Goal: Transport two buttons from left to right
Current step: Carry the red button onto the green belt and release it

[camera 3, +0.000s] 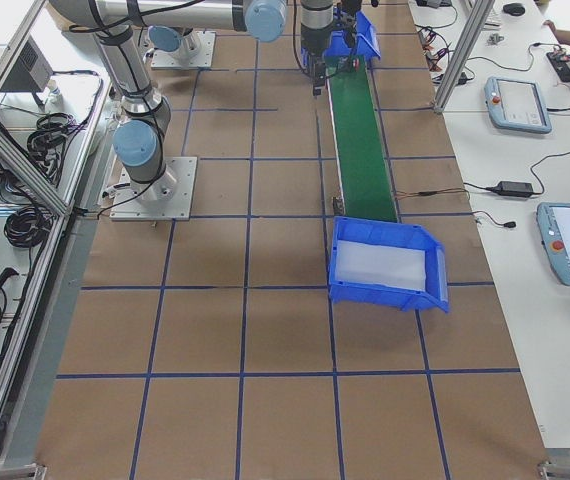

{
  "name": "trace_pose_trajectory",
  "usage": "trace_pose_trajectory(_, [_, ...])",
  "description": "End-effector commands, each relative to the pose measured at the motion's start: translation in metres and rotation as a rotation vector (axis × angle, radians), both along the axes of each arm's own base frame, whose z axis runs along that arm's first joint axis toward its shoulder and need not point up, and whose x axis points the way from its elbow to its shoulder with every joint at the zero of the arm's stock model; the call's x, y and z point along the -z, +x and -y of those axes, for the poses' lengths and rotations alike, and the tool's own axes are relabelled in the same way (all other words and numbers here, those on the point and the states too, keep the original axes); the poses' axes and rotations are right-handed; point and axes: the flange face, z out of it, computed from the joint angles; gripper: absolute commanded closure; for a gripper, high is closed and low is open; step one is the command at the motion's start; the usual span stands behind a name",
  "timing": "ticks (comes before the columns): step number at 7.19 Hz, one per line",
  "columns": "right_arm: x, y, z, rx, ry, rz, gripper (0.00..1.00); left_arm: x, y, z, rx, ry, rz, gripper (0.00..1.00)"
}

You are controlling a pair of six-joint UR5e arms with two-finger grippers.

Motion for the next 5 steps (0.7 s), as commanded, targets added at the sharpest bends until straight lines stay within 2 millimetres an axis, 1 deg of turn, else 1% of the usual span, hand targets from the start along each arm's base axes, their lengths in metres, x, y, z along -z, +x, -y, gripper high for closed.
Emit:
trace_pose_trajectory(1, [0.0, 0.0, 0.0, 0.0, 0.001, 0.0, 0.0, -0.004, 0.001, 0.0, 0.0, -0.011, 0.001, 0.08])
trace_pose_trajectory(2, [0.0, 0.0, 0.0, 0.0, 0.0, 0.0, 0.0, -0.02, 0.009, 0.003, -0.006, -0.027, 0.001, 0.0])
trace_pose_trajectory(3, [0.0, 0.0, 0.0, 0.0, 0.0, 0.0, 0.0, -0.029, 0.022, 0.001, -0.022, -0.021, 0.002, 0.0])
trace_pose_trajectory(4, [0.0, 0.001, 0.0, 0.0, 0.001, 0.0, 0.0, -0.039, 0.051, 0.003, -0.017, -0.034, 0.021, 0.0])
trace_pose_trajectory(5, [-0.001, 0.0, -0.001, 0.0, 0.0, 0.0, 0.0, -0.036, 0.083, 0.004, 0.016, -0.032, 0.031, 0.0])
